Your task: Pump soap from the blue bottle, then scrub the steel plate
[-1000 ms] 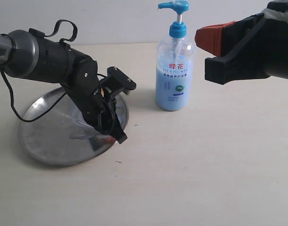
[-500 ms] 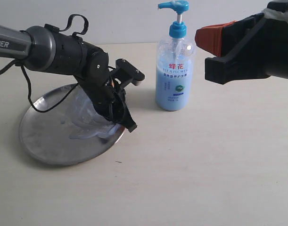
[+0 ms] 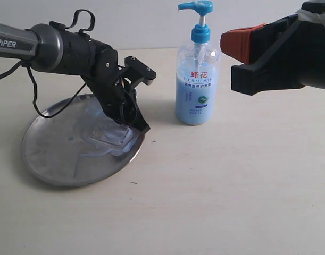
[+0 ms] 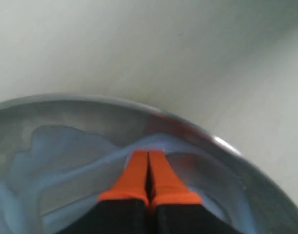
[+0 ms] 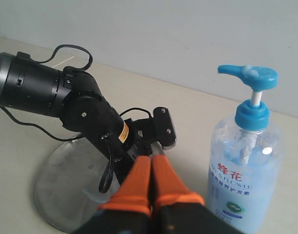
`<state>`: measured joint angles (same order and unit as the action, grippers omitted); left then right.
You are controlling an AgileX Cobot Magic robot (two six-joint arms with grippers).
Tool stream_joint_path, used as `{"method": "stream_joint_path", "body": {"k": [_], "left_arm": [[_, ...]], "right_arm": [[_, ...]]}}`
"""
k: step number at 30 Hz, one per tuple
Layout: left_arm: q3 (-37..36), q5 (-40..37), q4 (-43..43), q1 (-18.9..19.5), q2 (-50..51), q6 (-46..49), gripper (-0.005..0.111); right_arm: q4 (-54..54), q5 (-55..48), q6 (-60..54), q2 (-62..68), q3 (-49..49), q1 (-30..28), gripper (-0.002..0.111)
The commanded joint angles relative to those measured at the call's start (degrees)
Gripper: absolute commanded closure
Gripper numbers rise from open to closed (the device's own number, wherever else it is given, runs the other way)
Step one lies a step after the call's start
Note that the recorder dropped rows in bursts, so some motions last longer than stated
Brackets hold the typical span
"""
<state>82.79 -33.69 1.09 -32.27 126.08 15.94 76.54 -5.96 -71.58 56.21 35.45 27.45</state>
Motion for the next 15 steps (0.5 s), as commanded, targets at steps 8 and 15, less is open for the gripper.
{"method": "stream_joint_path", "body": {"k": [8,15], "left_arm": [[-0.6,-1.2,0.2,6.2,1.9,-0.1,0.107],[-0.6,0.0,1.3,9.0,1.9,-0.2,0.107]], "right_arm": [[-0.1,0.5,-0.1,-0.2,-0.1,-0.2,0.108],[-0.1,0.9,-0.1,-0.2,-0.1,-0.2,0.108]]}}
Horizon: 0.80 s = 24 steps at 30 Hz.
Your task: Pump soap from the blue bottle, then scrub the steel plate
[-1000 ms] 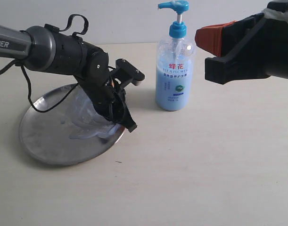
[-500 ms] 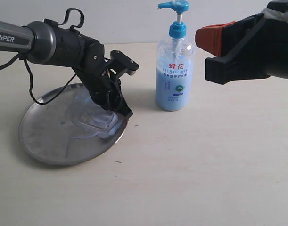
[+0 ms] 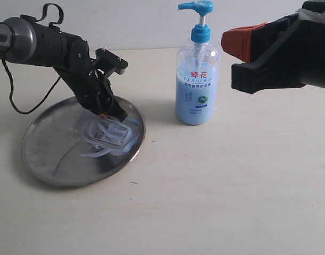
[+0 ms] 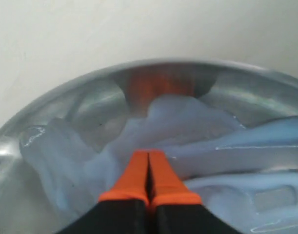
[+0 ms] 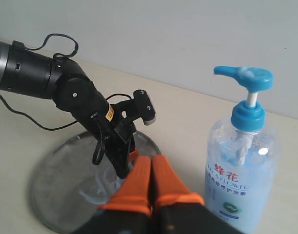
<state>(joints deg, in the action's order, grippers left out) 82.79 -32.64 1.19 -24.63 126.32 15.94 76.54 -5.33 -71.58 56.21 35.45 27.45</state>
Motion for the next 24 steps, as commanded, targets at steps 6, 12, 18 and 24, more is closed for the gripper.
{"method": "stream_joint_path", "body": {"k": [6,12,18,24], "left_arm": [[-0.6,-2.5,1.3,4.2,1.7,-0.2,0.107],[-5.7,-3.5,1.6,2.4,0.3,0.3,0.107],[-8.3,-1.2,1.3,-1.8,-1.8,0.5,0.107],[-8.3,-1.3,1.3,-7.7,-1.8,0.5,0.107]], "right_arm": [[-0.1,0.6,-0.1,-0.2,-0.1,-0.2,0.108],[-0.1,1.7,-0.1,-0.2,-0.1,-0.2,0.108],[-0.1,1.6,-0.1,-0.2,-0.1,-0.2,0.108],[-0.1,1.6,-0.1,-0.2,-0.1,-0.2,0.108]]}}
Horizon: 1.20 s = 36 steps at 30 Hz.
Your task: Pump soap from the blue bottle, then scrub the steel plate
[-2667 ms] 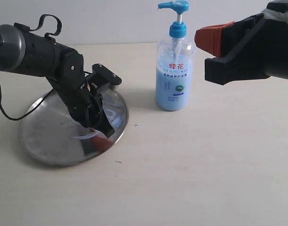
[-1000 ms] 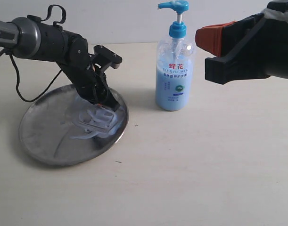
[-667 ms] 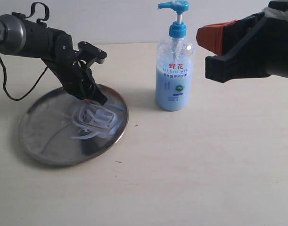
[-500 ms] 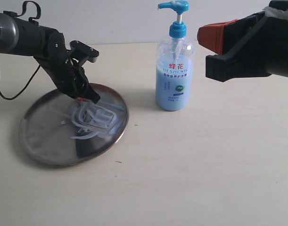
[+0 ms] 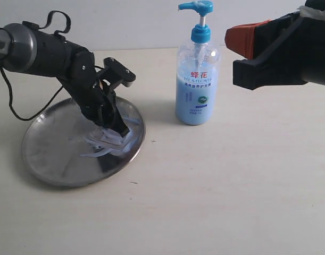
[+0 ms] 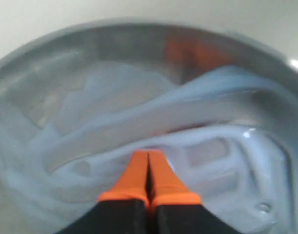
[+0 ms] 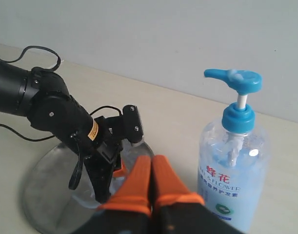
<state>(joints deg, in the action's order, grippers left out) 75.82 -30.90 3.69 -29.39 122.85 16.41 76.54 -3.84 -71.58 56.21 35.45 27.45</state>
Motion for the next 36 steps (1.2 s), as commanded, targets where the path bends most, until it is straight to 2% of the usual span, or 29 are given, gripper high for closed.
{"method": "stream_joint_path", "body": {"k": [1,12,18,27,31,36], "left_arm": [[-1.4,-3.1,-1.2,-3.5,1.7,0.0,0.107],[-1.4,-5.6,-3.3,-7.2,1.7,-0.1,0.107],[-3.4,-7.2,-3.7,-6.9,1.0,-0.1,0.107],[-9.6,-3.2,-4.3,-6.4,-2.3,-0.3,0.107],[-11.7,-2.7,-4.3,-3.9,-2.7,-1.5,0.107],[-13.5,-2.0,-4.6,2.1,-3.6,-1.9,0.107]], "right_arm": [[-0.1,0.1,-0.1,-0.2,-0.1,-0.2,0.108],[-0.1,0.1,-0.1,-0.2,-0.1,-0.2,0.108],[-0.1,0.2,-0.1,-0.2,-0.1,-0.2,0.108],[-0.1,0.3,-0.1,-0.2,-0.1,-0.2,0.108],[-0.1,0.3,0.0,-0.2,-0.1,-0.2,0.108],[-0.1,0.3,0.2,-0.2,-0.1,-0.2,0.108]]}}
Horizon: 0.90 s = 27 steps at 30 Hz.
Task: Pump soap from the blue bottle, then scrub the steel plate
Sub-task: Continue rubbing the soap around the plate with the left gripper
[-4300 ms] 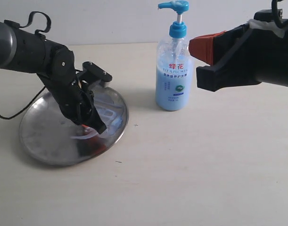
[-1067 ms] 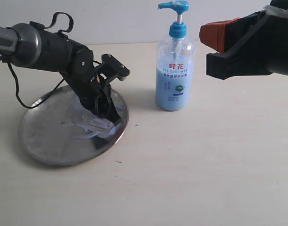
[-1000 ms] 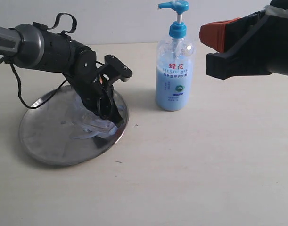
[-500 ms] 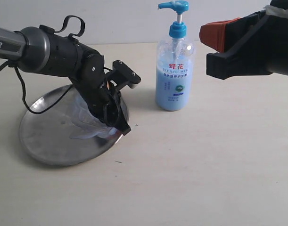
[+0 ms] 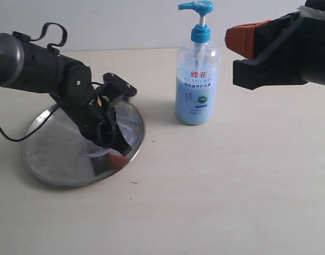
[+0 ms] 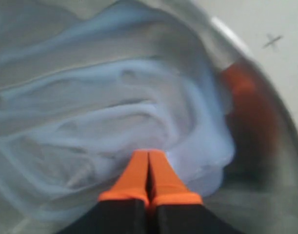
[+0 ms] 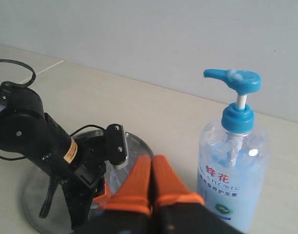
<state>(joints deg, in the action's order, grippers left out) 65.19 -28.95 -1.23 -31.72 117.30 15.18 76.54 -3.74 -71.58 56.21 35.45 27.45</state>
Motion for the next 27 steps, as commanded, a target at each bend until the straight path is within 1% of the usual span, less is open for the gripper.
{"method": "stream_joint_path", "body": {"k": [1,3,6,9,13,16,18,21,27], "left_arm": [[-3.0,-3.7,0.0,5.8,1.4,-0.7,0.107],[-3.0,-3.6,-0.1,8.1,0.7,-0.7,0.107],[-3.0,-2.6,-0.3,10.1,0.2,-0.7,0.107],[-3.0,-0.9,-0.4,10.1,0.4,0.2,0.107],[-2.9,1.5,-0.8,9.0,0.7,0.7,0.107],[-1.3,0.6,-2.3,8.8,1.9,1.2,0.107],[0.4,-0.8,-4.5,8.1,2.8,3.4,0.107],[2.7,-1.7,-7.0,6.2,3.7,5.6,0.107],[5.6,-2.5,-7.1,0.8,4.3,5.8,0.107]], "right_arm": [[-0.1,0.2,0.2,-0.2,-0.1,-0.2,0.108],[-0.1,0.2,0.2,-0.2,-0.1,-0.2,0.108],[-0.1,0.2,0.2,-0.2,-0.1,-0.2,0.108],[-0.1,0.5,0.2,-0.2,-0.1,-0.2,0.108],[-0.1,0.6,0.2,-0.2,-0.1,-0.2,0.108],[-0.1,0.6,0.2,-0.2,-0.1,-0.2,0.108],[-0.1,0.6,0.2,-0.2,-0.1,-0.2,0.108],[-0.1,0.6,0.2,-0.2,-0.1,-0.2,0.108],[-0.1,0.6,0.2,-0.2,-0.1,-0.2,0.108]]}}
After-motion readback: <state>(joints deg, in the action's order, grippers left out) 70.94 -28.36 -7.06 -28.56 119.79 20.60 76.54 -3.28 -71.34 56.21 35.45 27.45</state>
